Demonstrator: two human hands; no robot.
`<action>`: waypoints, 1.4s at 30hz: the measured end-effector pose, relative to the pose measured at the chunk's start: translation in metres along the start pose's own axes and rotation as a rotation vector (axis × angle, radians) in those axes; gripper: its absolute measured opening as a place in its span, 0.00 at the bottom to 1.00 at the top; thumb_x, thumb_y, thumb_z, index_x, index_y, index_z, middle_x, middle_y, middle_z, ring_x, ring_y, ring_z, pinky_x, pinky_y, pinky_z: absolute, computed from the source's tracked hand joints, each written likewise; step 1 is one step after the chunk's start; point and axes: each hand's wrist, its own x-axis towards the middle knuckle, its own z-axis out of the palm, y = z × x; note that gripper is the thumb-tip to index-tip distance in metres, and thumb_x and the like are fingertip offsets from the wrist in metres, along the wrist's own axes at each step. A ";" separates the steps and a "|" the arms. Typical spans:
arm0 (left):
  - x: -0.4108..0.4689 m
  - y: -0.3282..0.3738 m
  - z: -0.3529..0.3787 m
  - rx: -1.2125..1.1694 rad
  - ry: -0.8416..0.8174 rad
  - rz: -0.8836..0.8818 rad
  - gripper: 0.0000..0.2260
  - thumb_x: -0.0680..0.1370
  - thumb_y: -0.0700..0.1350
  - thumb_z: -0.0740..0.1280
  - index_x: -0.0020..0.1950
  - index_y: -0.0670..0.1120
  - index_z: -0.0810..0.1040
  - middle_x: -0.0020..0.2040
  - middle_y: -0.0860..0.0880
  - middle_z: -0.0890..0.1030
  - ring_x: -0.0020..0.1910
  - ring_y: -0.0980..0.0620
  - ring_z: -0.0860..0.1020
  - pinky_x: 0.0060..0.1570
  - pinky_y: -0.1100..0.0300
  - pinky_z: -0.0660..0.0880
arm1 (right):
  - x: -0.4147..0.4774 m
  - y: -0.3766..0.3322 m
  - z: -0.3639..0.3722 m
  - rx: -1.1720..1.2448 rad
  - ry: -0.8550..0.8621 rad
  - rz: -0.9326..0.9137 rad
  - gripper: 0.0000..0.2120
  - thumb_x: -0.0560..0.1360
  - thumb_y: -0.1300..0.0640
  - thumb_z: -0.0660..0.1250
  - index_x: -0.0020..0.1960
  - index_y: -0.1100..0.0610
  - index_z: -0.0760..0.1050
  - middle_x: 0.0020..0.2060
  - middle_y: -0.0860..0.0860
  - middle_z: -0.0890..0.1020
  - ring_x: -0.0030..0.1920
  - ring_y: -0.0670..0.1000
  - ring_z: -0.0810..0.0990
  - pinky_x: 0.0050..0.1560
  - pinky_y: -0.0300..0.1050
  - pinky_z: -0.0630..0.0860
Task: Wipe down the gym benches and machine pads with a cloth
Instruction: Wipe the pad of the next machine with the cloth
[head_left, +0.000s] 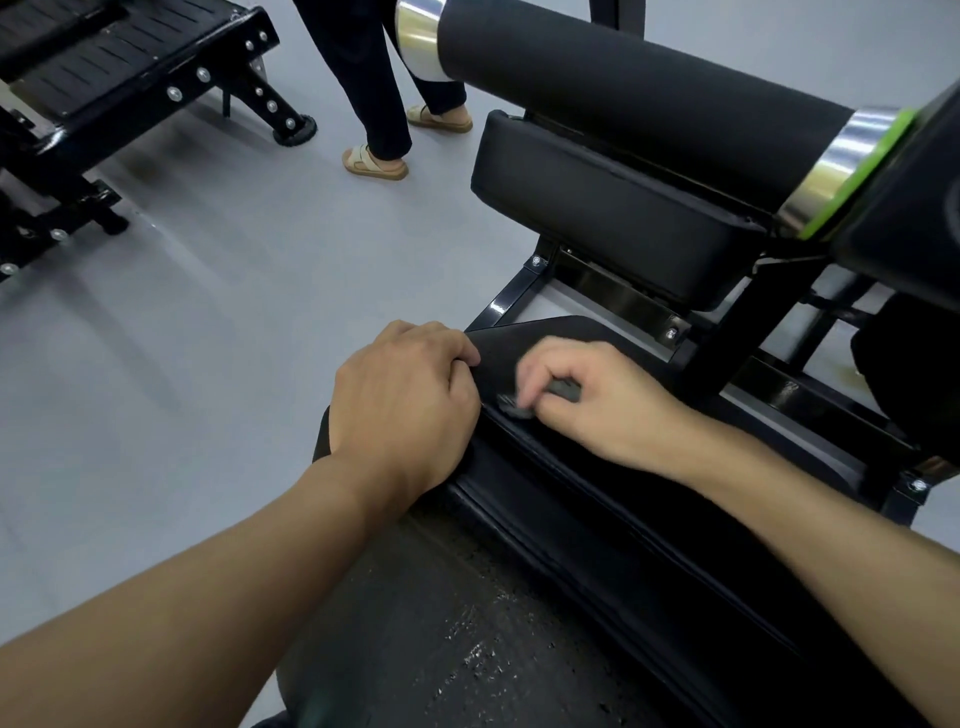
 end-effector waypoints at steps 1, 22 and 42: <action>0.000 0.000 0.000 0.002 0.000 0.001 0.15 0.80 0.42 0.58 0.58 0.54 0.82 0.58 0.56 0.80 0.60 0.54 0.73 0.52 0.59 0.63 | 0.013 -0.001 0.007 -0.010 0.019 -0.002 0.14 0.69 0.69 0.66 0.36 0.49 0.78 0.43 0.49 0.81 0.45 0.46 0.80 0.51 0.39 0.73; -0.030 0.022 0.012 -0.019 -0.030 0.116 0.15 0.74 0.44 0.59 0.60 0.51 0.74 0.55 0.56 0.79 0.56 0.52 0.74 0.57 0.59 0.62 | -0.009 0.004 0.002 -0.013 0.068 0.019 0.17 0.71 0.70 0.67 0.36 0.48 0.77 0.44 0.49 0.80 0.47 0.48 0.79 0.54 0.44 0.75; -0.019 0.011 0.023 0.116 -0.067 0.218 0.20 0.74 0.53 0.49 0.56 0.56 0.78 0.57 0.59 0.78 0.60 0.55 0.70 0.61 0.56 0.62 | -0.018 0.024 -0.012 -0.029 0.048 0.138 0.16 0.72 0.69 0.67 0.35 0.49 0.76 0.46 0.48 0.80 0.49 0.48 0.79 0.56 0.40 0.71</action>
